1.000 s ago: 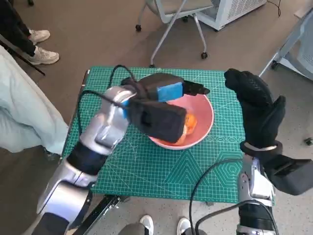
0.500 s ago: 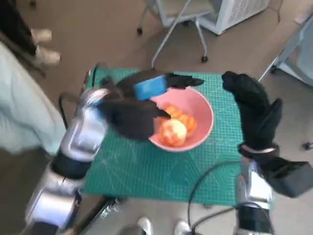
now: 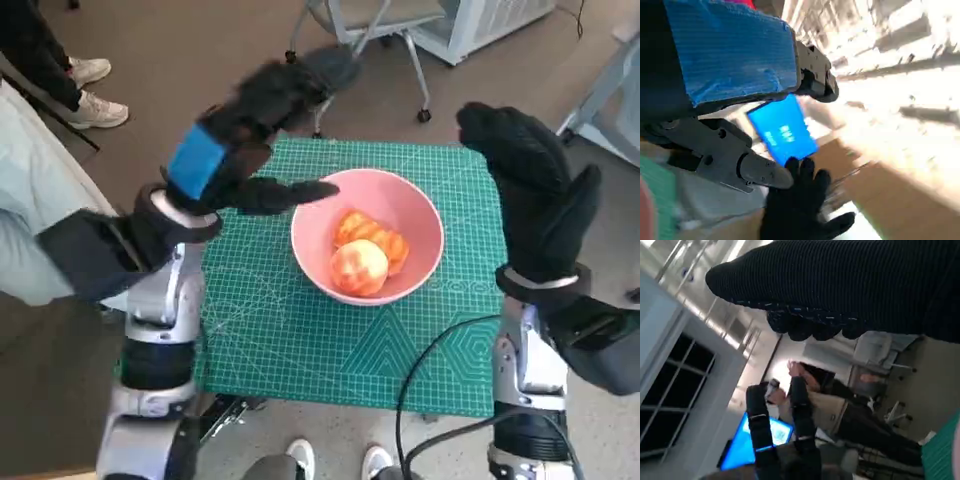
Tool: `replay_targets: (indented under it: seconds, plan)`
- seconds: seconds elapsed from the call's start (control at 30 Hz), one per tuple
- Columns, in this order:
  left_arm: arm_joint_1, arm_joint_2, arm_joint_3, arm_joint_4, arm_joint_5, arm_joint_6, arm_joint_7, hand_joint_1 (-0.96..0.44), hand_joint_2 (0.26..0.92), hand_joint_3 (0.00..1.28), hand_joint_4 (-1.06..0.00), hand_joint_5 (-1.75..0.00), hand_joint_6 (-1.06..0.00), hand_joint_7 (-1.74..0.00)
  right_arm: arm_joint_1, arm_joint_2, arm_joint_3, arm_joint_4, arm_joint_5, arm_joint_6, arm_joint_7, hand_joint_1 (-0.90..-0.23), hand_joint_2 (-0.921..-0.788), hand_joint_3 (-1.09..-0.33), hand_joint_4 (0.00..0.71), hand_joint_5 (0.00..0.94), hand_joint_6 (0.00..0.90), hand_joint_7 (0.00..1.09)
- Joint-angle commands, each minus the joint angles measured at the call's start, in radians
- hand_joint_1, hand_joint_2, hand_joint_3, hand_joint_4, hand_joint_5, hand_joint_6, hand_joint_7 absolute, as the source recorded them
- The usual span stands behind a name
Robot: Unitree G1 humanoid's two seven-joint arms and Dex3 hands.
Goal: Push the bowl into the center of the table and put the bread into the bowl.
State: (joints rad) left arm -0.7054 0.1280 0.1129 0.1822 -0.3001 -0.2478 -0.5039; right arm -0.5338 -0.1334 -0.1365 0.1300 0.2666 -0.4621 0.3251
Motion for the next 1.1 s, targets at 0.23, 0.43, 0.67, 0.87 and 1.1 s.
replay_targets:
  seconds: [0.23, 0.43, 0.67, 0.87, 1.1]
  plan:
    - [0.076, -0.025, -0.018, -0.063, -0.03, -0.011, 0.004, -0.61, 0.92, 0.37, -0.01, -0.48, 0.0, -0.69, 0.0, -0.024, 0.004, 0.009, -0.024, 0.015, -0.004, -0.663, -0.921, -0.787, 0.222, 0.0, 0.083, 0.51]
    - [0.092, -0.036, -0.032, -0.068, -0.025, -0.044, 0.002, -0.62, 0.921, 0.44, 0.0, -0.46, 0.0, -0.61, 0.015, -0.024, 0.009, -0.01, -0.027, 0.02, -0.006, -0.663, -0.921, -0.788, 0.217, 0.0, 0.078, 0.51]
    - [0.103, -0.05, -0.048, -0.051, -0.017, -0.092, -0.003, -0.62, 0.921, 0.45, 0.0, -0.44, 0.0, -0.58, 0.025, -0.025, 0.01, -0.018, -0.025, 0.025, -0.007, -0.657, -0.921, -0.791, 0.213, 0.002, 0.07, 0.52]
    - [0.116, -0.056, -0.055, -0.054, -0.032, -0.093, -0.012, -0.61, 0.921, 0.46, 0.0, -0.43, 0.0, -0.56, 0.031, -0.024, 0.009, -0.021, -0.022, 0.029, -0.007, -0.655, -0.921, -0.791, 0.215, 0.003, 0.073, 0.54]
    - [0.12, -0.061, -0.055, -0.05, -0.051, -0.091, -0.028, -0.6, 0.921, 0.45, 0.0, -0.42, 0.0, -0.55, 0.03, -0.024, 0.009, -0.017, -0.025, 0.039, -0.01, -0.66, -0.921, -0.775, 0.223, 0.006, 0.072, 0.56]
